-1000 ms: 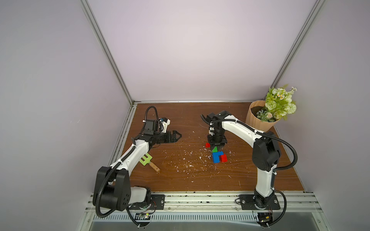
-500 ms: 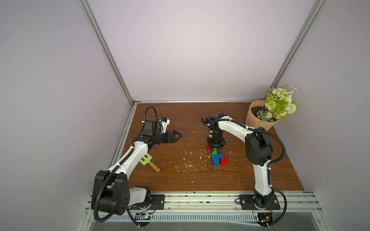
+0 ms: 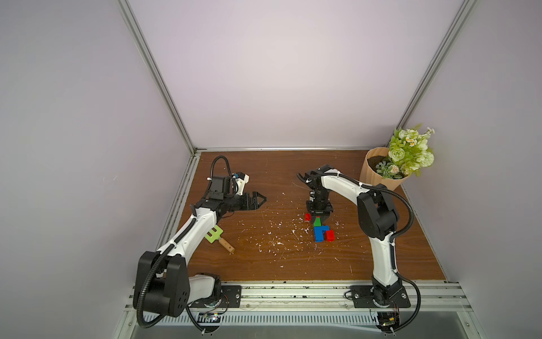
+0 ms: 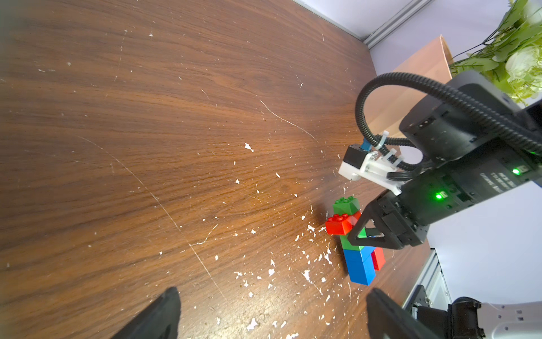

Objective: Assemble a giraffe with lego
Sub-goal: Adjust the lego brick at the center of the board.

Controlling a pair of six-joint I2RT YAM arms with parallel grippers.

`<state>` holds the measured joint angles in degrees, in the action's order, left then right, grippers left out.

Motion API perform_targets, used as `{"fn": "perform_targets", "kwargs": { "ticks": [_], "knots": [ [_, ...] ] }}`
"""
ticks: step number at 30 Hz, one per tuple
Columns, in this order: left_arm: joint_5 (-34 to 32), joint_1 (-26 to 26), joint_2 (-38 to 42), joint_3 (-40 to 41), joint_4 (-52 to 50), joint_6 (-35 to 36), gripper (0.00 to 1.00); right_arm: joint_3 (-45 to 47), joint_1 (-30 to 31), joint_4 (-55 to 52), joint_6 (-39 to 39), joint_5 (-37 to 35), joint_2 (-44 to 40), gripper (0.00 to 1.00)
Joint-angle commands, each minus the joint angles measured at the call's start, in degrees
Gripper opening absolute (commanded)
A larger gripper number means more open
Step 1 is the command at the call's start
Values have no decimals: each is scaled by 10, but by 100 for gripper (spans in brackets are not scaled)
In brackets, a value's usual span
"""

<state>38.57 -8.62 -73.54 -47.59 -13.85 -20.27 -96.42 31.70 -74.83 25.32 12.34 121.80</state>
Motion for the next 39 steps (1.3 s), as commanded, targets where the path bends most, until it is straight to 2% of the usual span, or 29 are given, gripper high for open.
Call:
{"fn": "perform_targets", "kwargs": {
  "ticks": [1,13,16,20,28,33,39],
  "knots": [
    [10,-5,10,6,8,-8,100,-7,-5,-24,-13,7,5,21],
    [12,-6,8,6,8,-10,100,-6,-9,-24,-25,12,31,25],
    [12,-6,8,7,9,-10,100,-8,-11,-24,-27,13,34,34],
    [10,-6,8,6,8,-9,100,-9,-14,-24,-30,12,35,39],
    [6,-6,7,6,7,-8,100,-24,-18,-24,-30,24,22,57],
    [3,-6,4,6,6,-7,100,-44,-19,-24,-28,24,7,63],
    [2,-6,0,5,7,-6,100,-45,-19,-24,-16,41,-38,66]
  ]
}}
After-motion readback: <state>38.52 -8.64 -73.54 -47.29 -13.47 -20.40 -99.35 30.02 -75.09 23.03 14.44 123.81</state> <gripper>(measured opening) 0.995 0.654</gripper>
